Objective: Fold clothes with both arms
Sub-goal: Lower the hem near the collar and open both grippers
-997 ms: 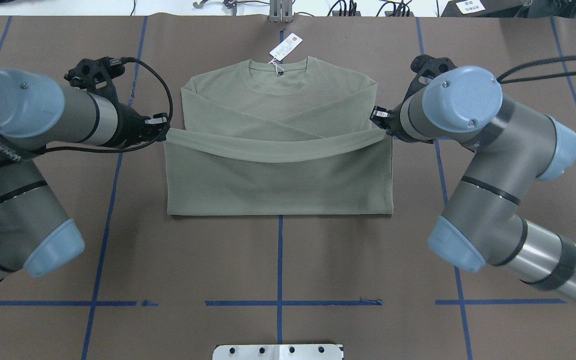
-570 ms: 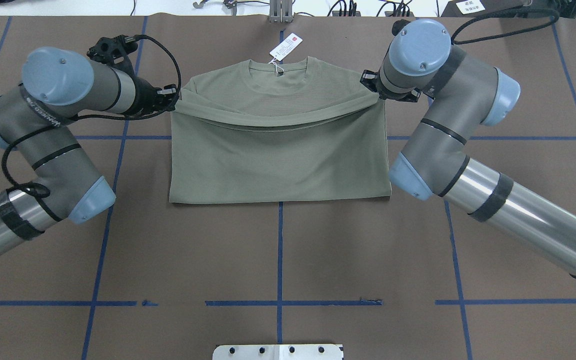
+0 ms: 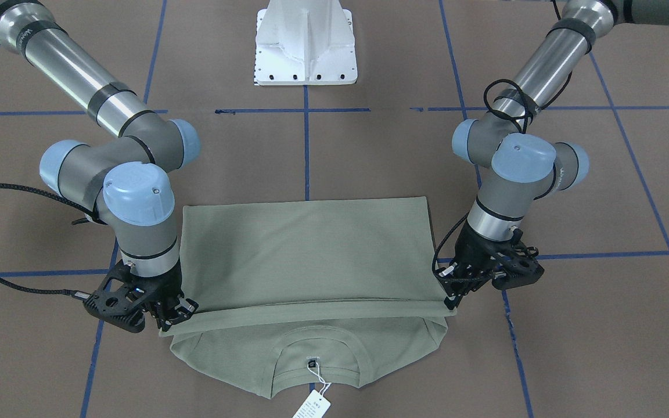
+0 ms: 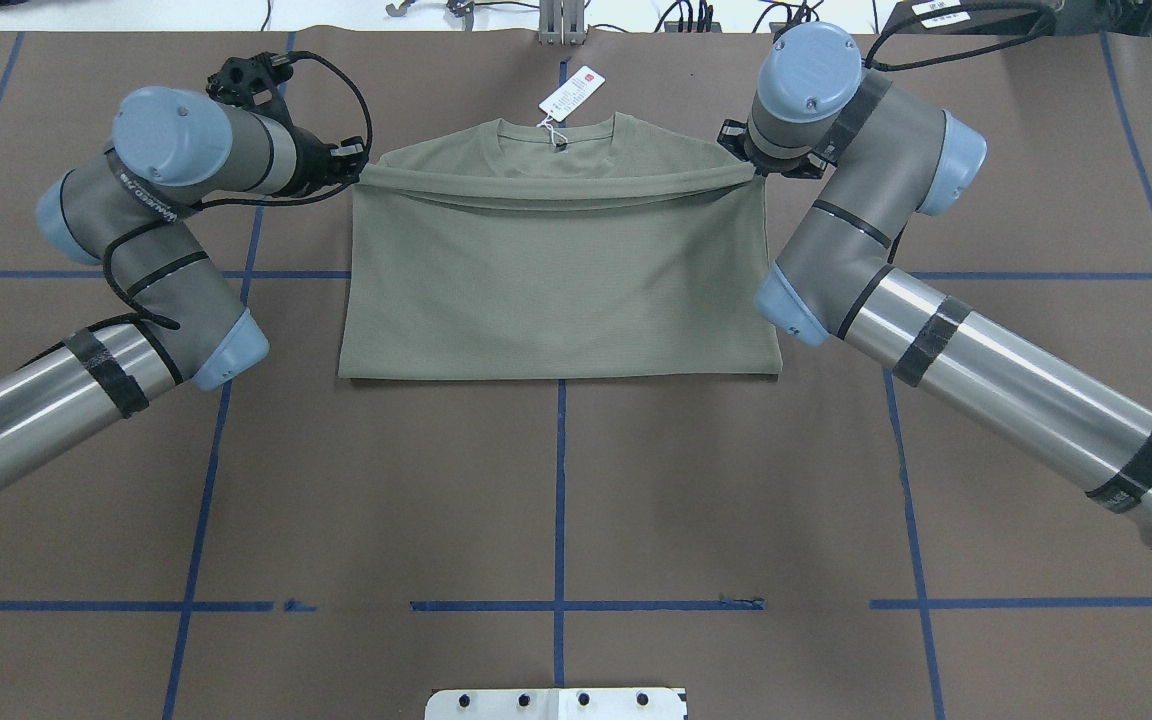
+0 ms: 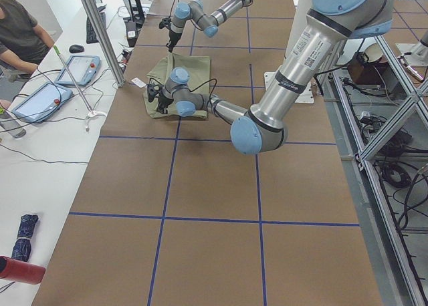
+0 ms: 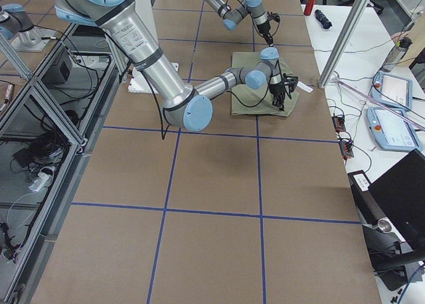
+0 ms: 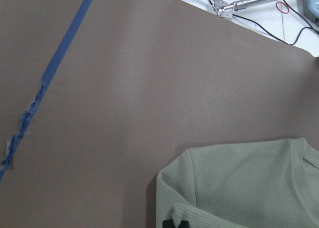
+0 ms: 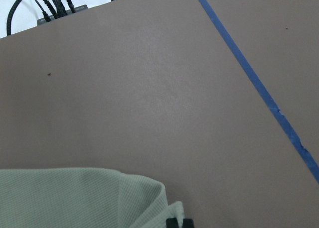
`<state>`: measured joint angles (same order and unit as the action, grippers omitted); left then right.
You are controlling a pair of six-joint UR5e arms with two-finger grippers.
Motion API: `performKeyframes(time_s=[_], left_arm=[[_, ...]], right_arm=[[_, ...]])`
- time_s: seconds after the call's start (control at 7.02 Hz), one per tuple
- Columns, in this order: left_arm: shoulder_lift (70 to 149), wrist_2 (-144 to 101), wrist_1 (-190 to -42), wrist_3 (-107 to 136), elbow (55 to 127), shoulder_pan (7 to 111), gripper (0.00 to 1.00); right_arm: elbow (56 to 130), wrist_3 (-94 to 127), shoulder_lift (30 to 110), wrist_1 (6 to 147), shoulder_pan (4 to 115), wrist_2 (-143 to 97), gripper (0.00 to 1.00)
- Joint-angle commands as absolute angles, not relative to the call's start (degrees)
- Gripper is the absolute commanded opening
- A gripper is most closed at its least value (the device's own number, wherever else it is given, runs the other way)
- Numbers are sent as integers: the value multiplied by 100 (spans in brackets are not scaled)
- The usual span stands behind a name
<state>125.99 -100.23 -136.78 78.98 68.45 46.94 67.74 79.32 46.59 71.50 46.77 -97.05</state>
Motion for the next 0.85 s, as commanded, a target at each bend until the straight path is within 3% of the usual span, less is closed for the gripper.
performKeyframes(time_s=[0.0,0.57,0.71], left_arm=[[12752,-9984,-13772,7893,6566,4693,0],[12779,-9993,-13843,7893,6442,4702,0],[12779,-9993,-13843,7893,6442,4693,0]], right_arm=[[6426,7928,4475,7014,4685,-9703,0],[6302,7928,4368,7014,4685,-9712,0],[6310,7910,4368,7014,4685,-9712,15]])
